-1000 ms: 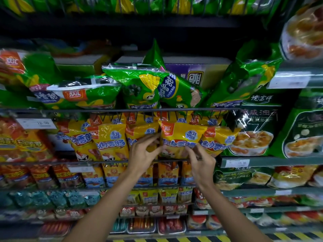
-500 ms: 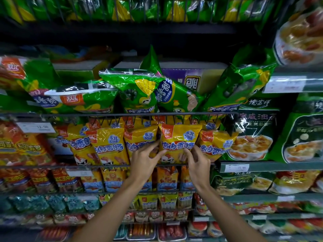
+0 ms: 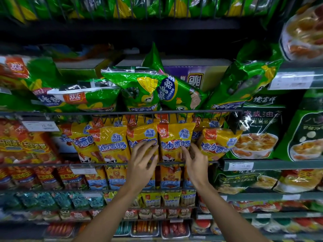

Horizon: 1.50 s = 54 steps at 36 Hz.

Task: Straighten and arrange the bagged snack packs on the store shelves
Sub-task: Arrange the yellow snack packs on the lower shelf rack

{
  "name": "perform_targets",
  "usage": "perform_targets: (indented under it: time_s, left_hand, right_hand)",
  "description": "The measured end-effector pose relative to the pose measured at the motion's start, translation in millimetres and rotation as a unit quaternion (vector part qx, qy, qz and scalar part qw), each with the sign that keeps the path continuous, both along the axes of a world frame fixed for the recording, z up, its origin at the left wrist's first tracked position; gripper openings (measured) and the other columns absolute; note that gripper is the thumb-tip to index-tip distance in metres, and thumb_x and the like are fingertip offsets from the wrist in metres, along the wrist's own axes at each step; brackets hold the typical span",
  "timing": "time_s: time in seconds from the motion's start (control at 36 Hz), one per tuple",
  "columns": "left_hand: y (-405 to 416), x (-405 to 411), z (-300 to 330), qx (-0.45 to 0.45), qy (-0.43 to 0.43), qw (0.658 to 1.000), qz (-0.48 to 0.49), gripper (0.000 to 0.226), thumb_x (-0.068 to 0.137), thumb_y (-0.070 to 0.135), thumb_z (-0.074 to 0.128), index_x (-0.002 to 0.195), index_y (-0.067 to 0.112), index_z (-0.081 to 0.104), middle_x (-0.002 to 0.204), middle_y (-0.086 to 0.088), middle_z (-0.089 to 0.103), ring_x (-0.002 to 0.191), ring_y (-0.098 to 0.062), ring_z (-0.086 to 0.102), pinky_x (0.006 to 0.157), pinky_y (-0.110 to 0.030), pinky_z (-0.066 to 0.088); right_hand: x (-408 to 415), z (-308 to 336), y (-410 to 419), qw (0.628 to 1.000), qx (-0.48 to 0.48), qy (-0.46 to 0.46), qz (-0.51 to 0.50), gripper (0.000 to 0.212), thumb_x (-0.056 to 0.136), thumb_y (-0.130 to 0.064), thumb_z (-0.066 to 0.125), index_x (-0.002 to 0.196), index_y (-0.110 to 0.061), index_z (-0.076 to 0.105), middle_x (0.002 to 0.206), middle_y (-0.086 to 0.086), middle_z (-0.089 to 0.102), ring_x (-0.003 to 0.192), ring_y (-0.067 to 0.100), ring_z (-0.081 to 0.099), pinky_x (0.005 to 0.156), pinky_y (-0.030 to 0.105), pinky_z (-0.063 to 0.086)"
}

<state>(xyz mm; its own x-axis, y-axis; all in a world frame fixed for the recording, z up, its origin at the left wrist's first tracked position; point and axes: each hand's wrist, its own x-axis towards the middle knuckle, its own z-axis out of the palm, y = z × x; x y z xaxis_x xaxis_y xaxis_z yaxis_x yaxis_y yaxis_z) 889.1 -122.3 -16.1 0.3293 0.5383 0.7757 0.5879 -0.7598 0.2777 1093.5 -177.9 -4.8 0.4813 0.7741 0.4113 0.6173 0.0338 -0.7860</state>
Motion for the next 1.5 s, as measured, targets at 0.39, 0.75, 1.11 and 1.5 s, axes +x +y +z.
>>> perform_targets:
  time_s: [0.39, 0.75, 1.11, 1.5]
  left_hand:
    - [4.1, -28.3, -3.2, -0.093, 0.126, 0.985, -0.077, 0.050, 0.105, 0.029, 0.046, 0.155, 0.024, 0.041, 0.169, 0.007, 0.023, 0.158, -0.021, 0.014, 0.122, -0.012, 0.011]
    - [-63.7, 79.8, 20.0, -0.282, -0.029, 0.948, -0.146, 0.052, 0.104, 0.026, 0.057, 0.149, 0.046, 0.041, 0.148, 0.035, 0.035, 0.136, 0.016, 0.035, 0.111, -0.004, 0.026]
    - [-52.2, 133.3, 49.4, -0.331, -0.024, 0.942, -0.051, 0.064, 0.101, 0.034, 0.063, 0.158, 0.022, 0.036, 0.146, 0.007, 0.057, 0.114, -0.005, 0.067, 0.093, -0.015, 0.051]
    - [-37.5, 136.0, 55.3, -0.235, -0.057, 0.970, -0.025, 0.024, 0.087, 0.022, 0.081, 0.108, 0.009, 0.078, 0.099, 0.000, 0.079, 0.087, -0.013, 0.074, 0.079, -0.029, 0.060]
  right_hand:
    - [-1.3, 11.1, -6.6, 0.999, -0.027, 0.037, 0.018, 0.053, 0.101, -0.044, 0.059, 0.139, -0.008, 0.060, 0.059, -0.007, 0.062, 0.045, 0.011, 0.055, 0.046, 0.020, 0.041]
    - [59.5, 1.4, -88.1, 0.990, 0.063, 0.114, -0.048, 0.030, 0.101, -0.017, 0.064, 0.130, -0.019, 0.063, 0.115, -0.014, 0.070, 0.111, 0.003, 0.065, 0.097, 0.024, 0.054]
    - [96.2, 13.6, -58.5, 0.992, -0.008, 0.129, 0.010, 0.012, 0.100, -0.027, 0.064, 0.107, -0.019, 0.070, 0.101, -0.005, 0.072, 0.097, 0.004, 0.067, 0.087, 0.036, 0.056]
    - [105.0, 17.6, -54.4, 0.997, 0.013, 0.068, 0.043, 0.022, 0.092, -0.014, 0.075, 0.075, -0.023, 0.065, 0.070, -0.019, 0.068, 0.068, 0.001, 0.064, 0.065, 0.023, 0.049]
